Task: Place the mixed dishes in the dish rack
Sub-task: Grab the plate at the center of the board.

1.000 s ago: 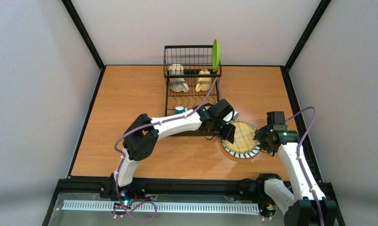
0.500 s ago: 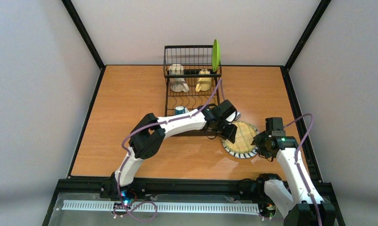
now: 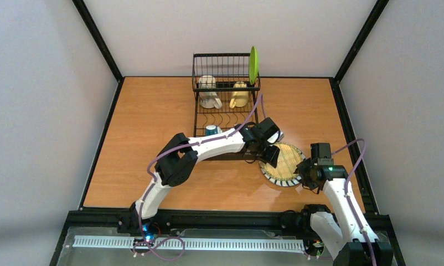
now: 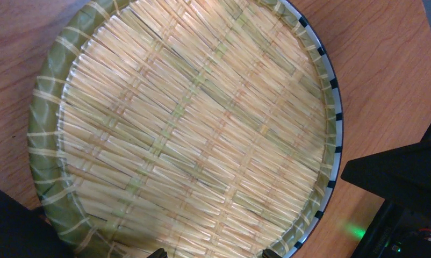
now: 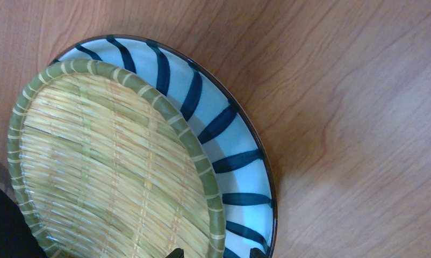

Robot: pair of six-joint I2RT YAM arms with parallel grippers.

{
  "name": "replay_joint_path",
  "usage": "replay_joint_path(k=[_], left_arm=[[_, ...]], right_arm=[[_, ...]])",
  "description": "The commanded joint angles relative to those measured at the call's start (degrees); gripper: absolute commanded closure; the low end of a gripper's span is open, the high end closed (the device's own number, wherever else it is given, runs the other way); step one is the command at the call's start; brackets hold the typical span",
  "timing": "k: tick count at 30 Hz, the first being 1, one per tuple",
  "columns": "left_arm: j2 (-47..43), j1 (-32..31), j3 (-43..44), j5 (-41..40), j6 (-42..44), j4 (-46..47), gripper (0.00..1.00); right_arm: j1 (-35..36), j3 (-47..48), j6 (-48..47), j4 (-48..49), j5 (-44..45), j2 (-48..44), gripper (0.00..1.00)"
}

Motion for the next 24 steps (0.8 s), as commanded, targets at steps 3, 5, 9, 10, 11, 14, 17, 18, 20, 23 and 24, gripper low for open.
replay_joint_path(k=[3,5,9,10,11,14,17,18,20,23,24], left_arm=[[2.29,-0.76,3.3,-1.15,1.5,-1.16,0.0],[2.55,-0.76,3.37,-1.31,1.51,-1.08,0.0],[2.96,-0.76,3.59,-1.58,1.42,-0.9,0.0],[3.1,-0.76,3.71,-1.67,1.42,-0.89,0.0],[3.24,-0.76,3.76,-1.68,1.42,-0.88,0.0],[3.54,-0.76,3.91,-1.74,1.26,-0.72,0.0],[3.76,-0.72,3.75,-1.86,1.17,-0.63,0.0],[3.8,-0.76,3.78,-1.82,1.1,-0.63,0.0],[3.91,-0.76,3.66,-1.85,1.0,-0.55,0.0],[4.15,-0.76,3.41,-1.65,0.9,-0.54,0.0],[4.13,-0.76,3.37,-1.6,0.89,-0.54,0.01]], right_arm=[[-0.45,-2.85,1.72,2.49,-0.73,-2.05,0.31],[-0.45,-3.6,2.34,3.18,-0.91,-2.92,0.31],[-0.45,-5.11,3.1,4.77,-1.02,-4.73,0.31],[-0.45,-5.41,3.2,5.01,-0.98,-4.91,0.31],[-0.45,-5.68,3.17,5.32,-1.0,-4.92,0.31],[-0.44,-6.6,3.35,5.92,-1.1,-5.13,0.31],[-0.45,-7.53,3.52,6.29,-1.01,-5.64,0.3],[-0.45,-7.79,3.63,6.38,-0.93,-5.83,0.3],[-0.45,-8.45,3.9,6.81,-0.9,-6.26,0.3],[-0.45,-9.57,4.61,7.56,-0.92,-7.27,0.3],[-0.45,-10.02,4.82,7.9,-0.92,-7.72,0.3]])
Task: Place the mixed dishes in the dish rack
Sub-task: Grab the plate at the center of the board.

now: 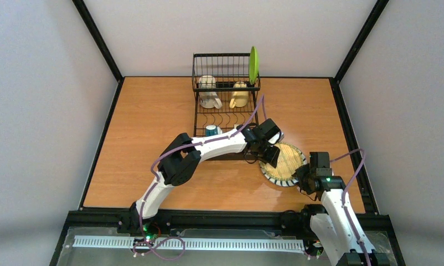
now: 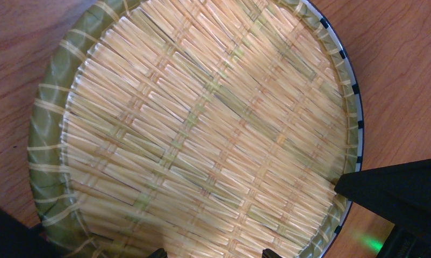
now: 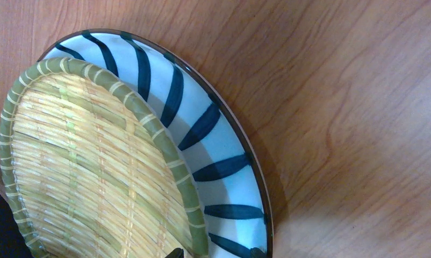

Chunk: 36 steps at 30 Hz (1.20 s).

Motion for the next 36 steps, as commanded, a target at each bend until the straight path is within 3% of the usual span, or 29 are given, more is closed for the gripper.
replay_joint_path(k=[1,18,36], left_arm=[[1.72,-0.74,1.64,-0.23,0.87,-0.23,0.0],[1.61,-0.7,-0.18,-0.36,1.05,-0.24,0.0],[1.12,-1.04,-2.23,-0.27,1.84,-0.37,0.0]], right_arm=[[-0.45,-2.21,1.91,2.02,0.06,-2.11,0.3],[-0.45,-10.4,7.76,8.95,-1.18,-10.88,0.3],[-0.45,-17.37,11.44,9.31,-1.03,-22.31,0.32]])
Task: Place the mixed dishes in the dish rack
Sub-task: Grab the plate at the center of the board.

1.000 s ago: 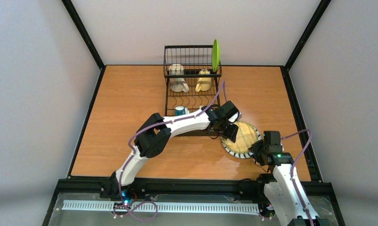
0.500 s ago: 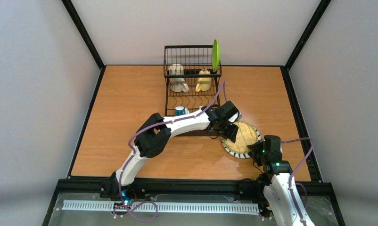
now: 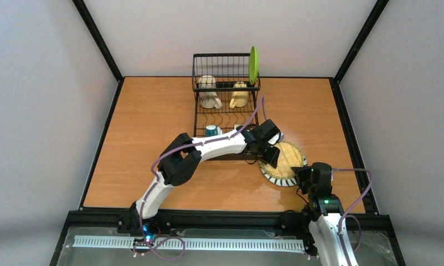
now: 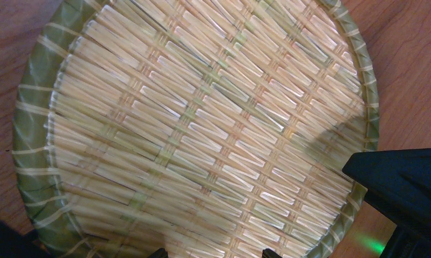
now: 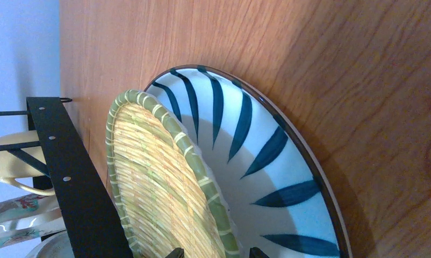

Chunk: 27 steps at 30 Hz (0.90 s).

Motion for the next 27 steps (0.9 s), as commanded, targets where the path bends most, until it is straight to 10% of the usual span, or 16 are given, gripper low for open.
replay_joint_path(k=[1,20,27], left_arm=[[1.05,-1.08,-1.0,-0.64,2.04,-2.17,0.0],[0.08,-1.22,-1.92,-0.21,2.84,-1.59,0.0],[-1.38,-1.19,-1.05,-1.3,2.55,-2.13,0.0]], right_arm=[[-0.41,-4.48,1.19,-2.21,-0.04,-0.11,0.32],[-0.41,-0.99,-2.59,-3.93,0.54,1.75,0.97],[-0.41,2.71,-4.33,-7.39,1.95,0.56,0.98]])
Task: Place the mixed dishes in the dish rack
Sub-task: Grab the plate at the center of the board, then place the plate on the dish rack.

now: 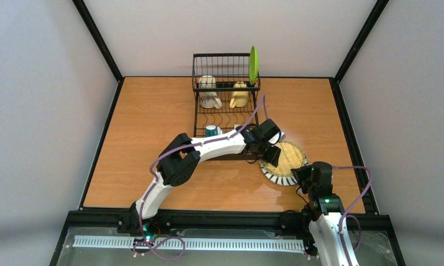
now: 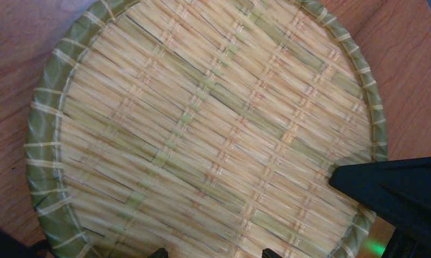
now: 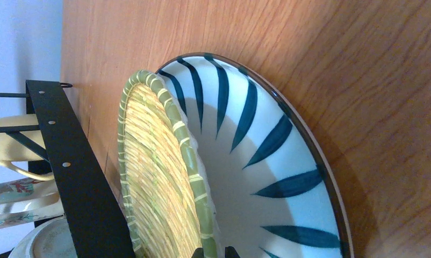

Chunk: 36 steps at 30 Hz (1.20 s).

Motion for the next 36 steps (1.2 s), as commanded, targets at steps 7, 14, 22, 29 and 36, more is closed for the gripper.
replay_joint_path(k=[7,14,22,29,36], left_arm=[[-3.05,-0.97,0.76,-0.69,-0.61,-4.48,0.0],[-6.06,-1.48,2.26,-0.44,-1.82,-6.01,0.0],[-10.16,-3.38,6.71,-0.7,-2.3,-10.17,0.0],[-13.58,-4.51,12.55,-0.74,-3.33,-15.09,0.0],[-20.09,-4.59,14.64,-3.6,-4.95,-17.66,0.0]], right_arm=[[-0.32,6.83,-3.65,-12.81,5.73,-1.57,0.98],[-0.32,9.8,-3.99,-15.49,5.88,-1.98,0.98],[-0.32,14.56,-4.12,-16.39,7.15,-1.25,0.98],[-0.32,22.47,-5.54,-14.12,9.22,4.97,0.98],[-0.32,30.43,-7.9,-10.99,10.43,12.82,0.98]])
